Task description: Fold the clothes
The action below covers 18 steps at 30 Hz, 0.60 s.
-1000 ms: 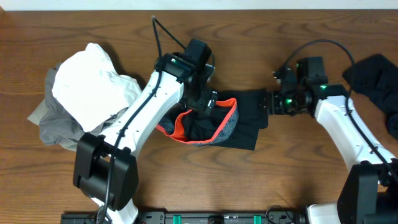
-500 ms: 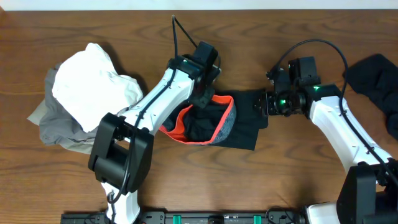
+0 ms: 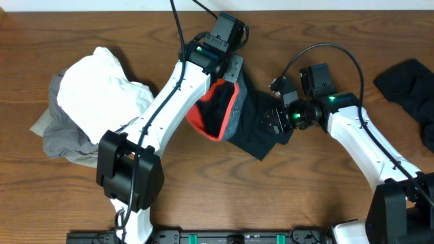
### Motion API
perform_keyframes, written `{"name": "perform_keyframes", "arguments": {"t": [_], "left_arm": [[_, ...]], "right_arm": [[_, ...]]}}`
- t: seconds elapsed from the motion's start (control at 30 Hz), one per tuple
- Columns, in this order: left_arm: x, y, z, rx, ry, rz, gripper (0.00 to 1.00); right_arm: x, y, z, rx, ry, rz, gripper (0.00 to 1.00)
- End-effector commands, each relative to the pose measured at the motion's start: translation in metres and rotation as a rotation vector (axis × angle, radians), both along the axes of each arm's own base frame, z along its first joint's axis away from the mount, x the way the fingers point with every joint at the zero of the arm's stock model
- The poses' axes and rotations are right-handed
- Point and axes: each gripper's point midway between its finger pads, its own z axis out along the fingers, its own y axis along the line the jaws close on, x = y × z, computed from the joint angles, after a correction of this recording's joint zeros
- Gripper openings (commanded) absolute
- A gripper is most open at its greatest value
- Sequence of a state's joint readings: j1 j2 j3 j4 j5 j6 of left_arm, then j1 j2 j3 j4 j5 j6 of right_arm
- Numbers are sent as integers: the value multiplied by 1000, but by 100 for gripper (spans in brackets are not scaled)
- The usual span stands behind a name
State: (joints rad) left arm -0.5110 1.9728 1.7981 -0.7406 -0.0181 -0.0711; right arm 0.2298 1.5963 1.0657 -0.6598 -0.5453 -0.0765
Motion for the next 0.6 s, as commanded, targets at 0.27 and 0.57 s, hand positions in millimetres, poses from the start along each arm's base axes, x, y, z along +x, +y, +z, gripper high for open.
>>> {"name": "perform_keyframes", "arguments": {"t": [0.27,0.57], "left_arm": [[3,-28,2,-176,41,11,26],[-41,-1,-18,-39,218,-77,39]], "right_arm": [[5,0,2,-9,-16,-25,56],[1,-60,-29,-286,154,-443,47]]}}
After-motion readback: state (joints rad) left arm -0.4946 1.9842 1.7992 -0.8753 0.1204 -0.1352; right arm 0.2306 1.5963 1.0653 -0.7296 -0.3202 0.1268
